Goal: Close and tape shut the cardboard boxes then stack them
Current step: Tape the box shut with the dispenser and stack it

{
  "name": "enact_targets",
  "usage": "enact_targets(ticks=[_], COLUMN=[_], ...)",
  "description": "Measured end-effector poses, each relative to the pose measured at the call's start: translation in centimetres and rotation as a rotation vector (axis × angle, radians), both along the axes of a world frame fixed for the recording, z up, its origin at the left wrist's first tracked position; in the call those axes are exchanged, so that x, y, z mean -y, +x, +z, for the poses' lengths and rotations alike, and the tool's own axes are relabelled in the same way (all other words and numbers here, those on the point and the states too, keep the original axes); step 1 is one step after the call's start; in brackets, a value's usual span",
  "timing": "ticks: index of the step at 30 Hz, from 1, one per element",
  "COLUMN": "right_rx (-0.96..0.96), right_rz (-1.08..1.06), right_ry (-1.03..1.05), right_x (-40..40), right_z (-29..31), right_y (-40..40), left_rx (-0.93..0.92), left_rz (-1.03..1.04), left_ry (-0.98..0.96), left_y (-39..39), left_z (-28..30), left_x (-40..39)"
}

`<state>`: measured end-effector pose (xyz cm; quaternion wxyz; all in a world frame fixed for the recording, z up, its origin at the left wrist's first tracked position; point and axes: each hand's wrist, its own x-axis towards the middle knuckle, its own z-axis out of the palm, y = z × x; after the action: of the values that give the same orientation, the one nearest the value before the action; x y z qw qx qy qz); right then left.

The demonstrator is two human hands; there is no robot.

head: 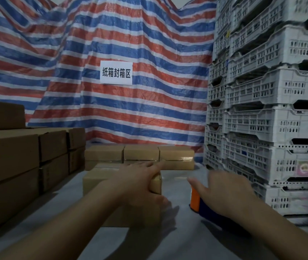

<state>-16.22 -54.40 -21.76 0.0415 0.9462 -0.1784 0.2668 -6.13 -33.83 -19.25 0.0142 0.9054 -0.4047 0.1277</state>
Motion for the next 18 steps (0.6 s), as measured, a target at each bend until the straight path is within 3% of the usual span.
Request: enact_targets(ticks=[3, 5, 8, 11, 14, 18], right_rx=[0.139, 0.108, 0.06, 0.153, 0.049, 0.022], right_rz=[0.421, 0.426, 0.379, 0.377, 0.327, 0.362], right_ry=[0.773, 1.225, 1.666, 1.835, 1.853, 1.537], right_x=[-4.5, -7.8, -10.5, -10.1, -9.1, -8.6], right_z=[2.6, 2.7, 0.3, -1.4, -1.5, -2.2], right_y=[2.4, 4.4, 6.0, 6.4, 6.4, 5.3], left_rx=[-0.065, -0.069, -0.032, -0.105, -0.243, -0.1], left_rz=[0.009, 0.003, 0.006, -0.084, -0.19, -0.035], left_ry=[-0.054, -0.073, -0.059, -0.15, -0.467, -0.978], left_y=[0.3, 0.4, 0.4, 0.4, 0.6, 0.9], left_z=[0.0, 0.0, 0.1, 0.9, 1.3, -0.7], left_x=[0.1, 0.1, 0.1, -0.4, -2.9, -8.1])
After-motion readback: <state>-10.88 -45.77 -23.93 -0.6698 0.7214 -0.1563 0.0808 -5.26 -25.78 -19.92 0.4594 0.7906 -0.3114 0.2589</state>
